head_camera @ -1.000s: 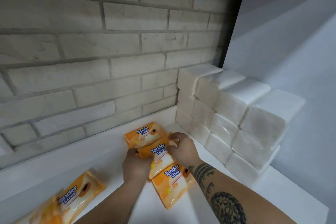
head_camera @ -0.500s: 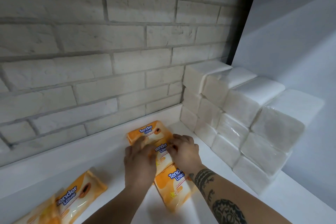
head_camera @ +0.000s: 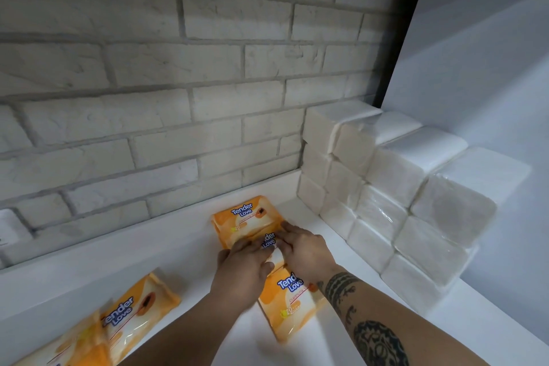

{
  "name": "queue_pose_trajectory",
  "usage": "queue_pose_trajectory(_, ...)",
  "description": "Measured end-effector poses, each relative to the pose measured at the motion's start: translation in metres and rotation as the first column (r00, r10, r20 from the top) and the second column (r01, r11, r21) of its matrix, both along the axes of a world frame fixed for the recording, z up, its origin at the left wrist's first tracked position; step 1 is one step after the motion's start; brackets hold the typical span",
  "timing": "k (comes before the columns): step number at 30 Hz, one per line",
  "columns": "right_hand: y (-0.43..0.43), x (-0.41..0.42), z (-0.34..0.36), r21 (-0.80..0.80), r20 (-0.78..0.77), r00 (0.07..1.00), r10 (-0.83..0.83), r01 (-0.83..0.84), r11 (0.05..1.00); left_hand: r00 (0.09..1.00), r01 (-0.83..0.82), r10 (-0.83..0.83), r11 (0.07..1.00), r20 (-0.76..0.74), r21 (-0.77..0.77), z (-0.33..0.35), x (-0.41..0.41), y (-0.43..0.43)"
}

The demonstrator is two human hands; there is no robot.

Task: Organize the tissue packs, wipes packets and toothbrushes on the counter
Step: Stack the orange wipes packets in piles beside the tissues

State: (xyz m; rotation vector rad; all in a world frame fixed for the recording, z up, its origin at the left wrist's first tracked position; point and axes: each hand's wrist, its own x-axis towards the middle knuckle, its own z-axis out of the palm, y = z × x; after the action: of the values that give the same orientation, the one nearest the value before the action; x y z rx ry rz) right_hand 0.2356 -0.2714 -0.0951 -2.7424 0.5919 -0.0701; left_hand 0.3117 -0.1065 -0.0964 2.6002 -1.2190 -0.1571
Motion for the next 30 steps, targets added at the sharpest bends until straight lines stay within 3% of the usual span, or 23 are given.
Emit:
queue_pose_trajectory(7, 0.019, -0.013, 0.022, 0.032, 0.102, 0.994, -0.028, 0.025, 0.999, 0.997, -0.07, 0.069, 0.995, -0.021, -0.068, 0.015, 0.003, 0.044)
queue_pose_trajectory(13, 0.079, -0.021, 0.04, 0.026, 0.095, 0.993, 0.07, -0.073, 0.997, 0.97, -0.24, 0.24, 0.971, -0.04, 0.007, 0.022, 0.002, 0.135)
queue_pose_trajectory(17, 0.133, -0.032, 0.048, 0.009, 0.142, 0.978, 0.153, -0.156, 0.988, 0.943, -0.332, 0.333, 0.942, -0.011, 0.048, 0.031, -0.009, 0.192)
queue_pose_trajectory(20, 0.179, -0.044, 0.053, 0.006, 0.149, 0.964, 0.22, -0.223, 0.975, 0.928, -0.365, 0.367, 0.93, -0.069, 0.039, 0.036, -0.018, 0.235)
queue_pose_trajectory(23, 0.229, -0.056, 0.056, 0.027, 0.142, 0.952, 0.272, -0.279, 0.96, 0.916, -0.376, 0.38, 0.925, -0.131, 0.058, 0.041, -0.03, 0.282)
queue_pose_trajectory(30, 0.362, -0.089, 0.047, 0.03, 0.098, 0.924, 0.369, -0.373, 0.927, 0.886, -0.423, 0.446, 0.89, -0.125, 0.169, 0.042, -0.071, 0.422)
